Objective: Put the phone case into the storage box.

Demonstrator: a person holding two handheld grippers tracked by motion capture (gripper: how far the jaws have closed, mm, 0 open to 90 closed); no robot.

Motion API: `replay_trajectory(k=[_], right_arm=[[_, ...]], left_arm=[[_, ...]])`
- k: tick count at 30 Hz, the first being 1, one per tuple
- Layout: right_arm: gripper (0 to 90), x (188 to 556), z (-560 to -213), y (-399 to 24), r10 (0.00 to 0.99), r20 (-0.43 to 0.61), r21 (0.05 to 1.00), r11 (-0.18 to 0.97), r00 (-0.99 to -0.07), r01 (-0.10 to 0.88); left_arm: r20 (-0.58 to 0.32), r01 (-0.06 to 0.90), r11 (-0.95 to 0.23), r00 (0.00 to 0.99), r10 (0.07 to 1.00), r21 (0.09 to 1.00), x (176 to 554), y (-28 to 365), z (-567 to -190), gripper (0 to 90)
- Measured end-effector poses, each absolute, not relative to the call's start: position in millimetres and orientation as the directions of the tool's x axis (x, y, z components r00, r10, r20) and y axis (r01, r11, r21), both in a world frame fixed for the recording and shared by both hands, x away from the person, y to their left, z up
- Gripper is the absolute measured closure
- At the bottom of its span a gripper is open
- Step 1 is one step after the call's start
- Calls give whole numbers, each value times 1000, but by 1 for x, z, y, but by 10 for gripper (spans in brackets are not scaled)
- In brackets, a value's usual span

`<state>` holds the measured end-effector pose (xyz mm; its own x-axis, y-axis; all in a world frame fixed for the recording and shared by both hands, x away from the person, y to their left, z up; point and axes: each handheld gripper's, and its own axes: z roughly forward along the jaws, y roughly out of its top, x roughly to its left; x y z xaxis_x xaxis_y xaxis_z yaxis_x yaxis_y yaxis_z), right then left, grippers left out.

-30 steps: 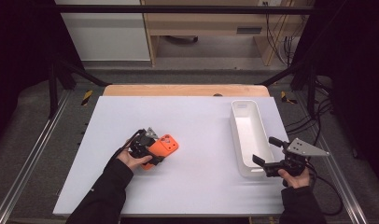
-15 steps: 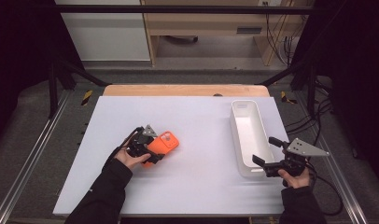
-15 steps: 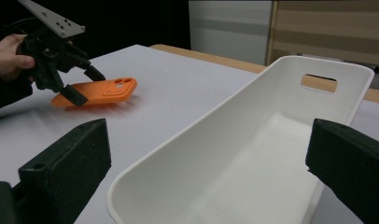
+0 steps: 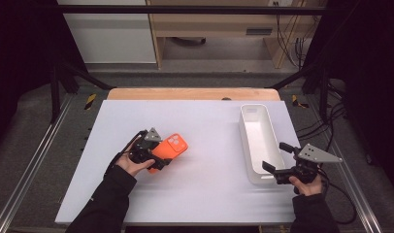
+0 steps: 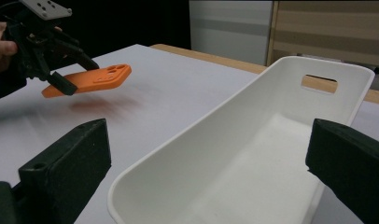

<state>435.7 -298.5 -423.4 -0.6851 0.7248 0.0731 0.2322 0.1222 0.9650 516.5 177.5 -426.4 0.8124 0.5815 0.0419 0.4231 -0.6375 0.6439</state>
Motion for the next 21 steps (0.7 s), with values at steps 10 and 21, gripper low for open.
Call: replay_trajectory(k=[10,21], right_arm=[[5,435,-423,-298,724,69,965,125,-686,229],[5,434,-420,-296,718,58,967,132,-694,217]], left_arm=[[46,387,-644,834,549,660,507,171,-417,156],[55,345,-662,862,504,666,497,162,-409,156]])
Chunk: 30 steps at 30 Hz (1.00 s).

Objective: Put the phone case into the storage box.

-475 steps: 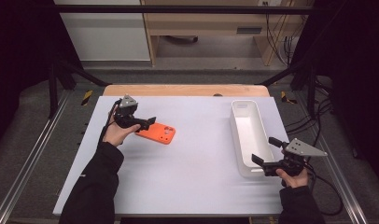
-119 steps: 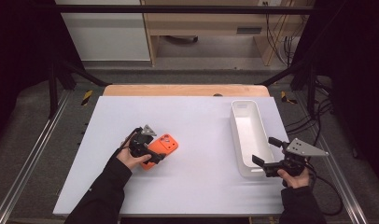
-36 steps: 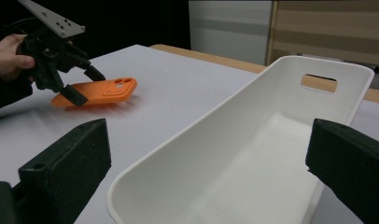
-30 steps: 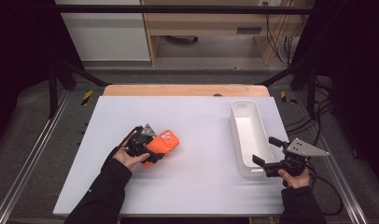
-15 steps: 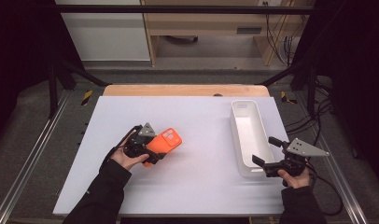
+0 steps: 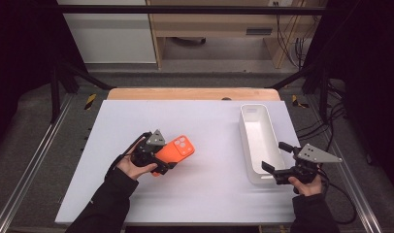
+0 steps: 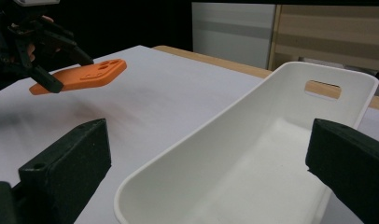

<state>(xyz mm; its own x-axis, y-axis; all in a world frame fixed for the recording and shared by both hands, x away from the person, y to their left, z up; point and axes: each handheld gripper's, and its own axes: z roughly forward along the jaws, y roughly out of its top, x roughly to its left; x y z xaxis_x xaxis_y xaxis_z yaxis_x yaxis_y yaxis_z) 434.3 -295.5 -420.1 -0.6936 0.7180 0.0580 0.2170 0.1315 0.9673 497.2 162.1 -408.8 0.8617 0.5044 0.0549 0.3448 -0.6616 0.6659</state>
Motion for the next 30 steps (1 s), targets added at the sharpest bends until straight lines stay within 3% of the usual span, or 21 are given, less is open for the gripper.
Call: replay_trajectory(k=[30], right_arm=[[5,428,-407,-266,646,-3,965,203,-763,168]], left_arm=[[75,251,-699,913,400,669,475,139,-395,156]])
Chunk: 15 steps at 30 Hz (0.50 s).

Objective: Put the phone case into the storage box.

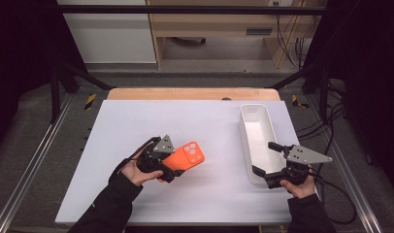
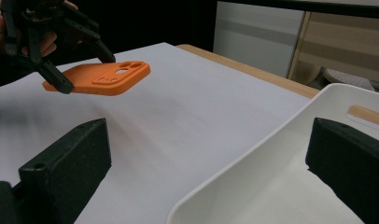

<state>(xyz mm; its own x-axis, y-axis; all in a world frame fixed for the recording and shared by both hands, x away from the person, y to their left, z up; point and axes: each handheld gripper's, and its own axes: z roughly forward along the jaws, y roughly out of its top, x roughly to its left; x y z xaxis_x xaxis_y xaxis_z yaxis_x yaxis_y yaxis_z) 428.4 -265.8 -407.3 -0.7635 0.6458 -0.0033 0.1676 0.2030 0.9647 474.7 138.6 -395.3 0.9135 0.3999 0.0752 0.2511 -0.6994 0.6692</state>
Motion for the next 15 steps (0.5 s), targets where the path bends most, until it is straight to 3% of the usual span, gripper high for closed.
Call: replay_trajectory(k=[15], right_arm=[[5,427,-406,-250,602,-33,957,250,-798,149]], left_arm=[[81,207,-713,934,348,670,467,129,-393,156]])
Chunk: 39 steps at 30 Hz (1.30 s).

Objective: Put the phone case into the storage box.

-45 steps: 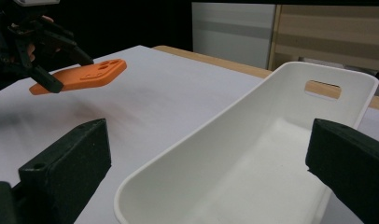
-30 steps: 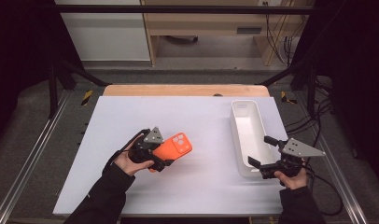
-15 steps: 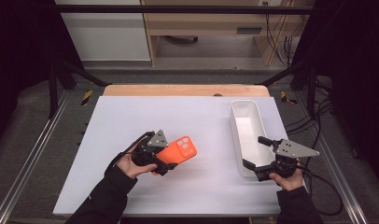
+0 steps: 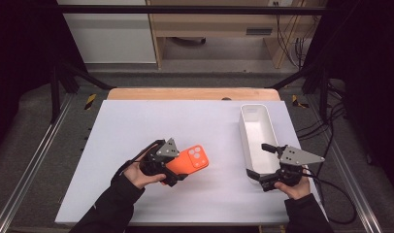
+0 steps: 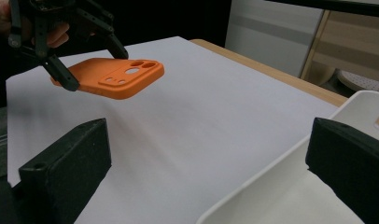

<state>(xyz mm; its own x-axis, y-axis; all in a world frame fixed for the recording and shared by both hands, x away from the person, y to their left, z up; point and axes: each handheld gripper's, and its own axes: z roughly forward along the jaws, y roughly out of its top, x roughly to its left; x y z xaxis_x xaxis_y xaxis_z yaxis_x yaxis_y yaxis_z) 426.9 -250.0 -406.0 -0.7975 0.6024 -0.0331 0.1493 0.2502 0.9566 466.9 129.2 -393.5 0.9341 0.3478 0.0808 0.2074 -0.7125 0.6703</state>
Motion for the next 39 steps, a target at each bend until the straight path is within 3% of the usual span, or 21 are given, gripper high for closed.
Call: replay_trajectory(k=[39], right_arm=[[6,421,-404,-208,468,-148,913,403,-871,61]], left_arm=[[118,95,-739,966,231,667,451,108,-388,156]])
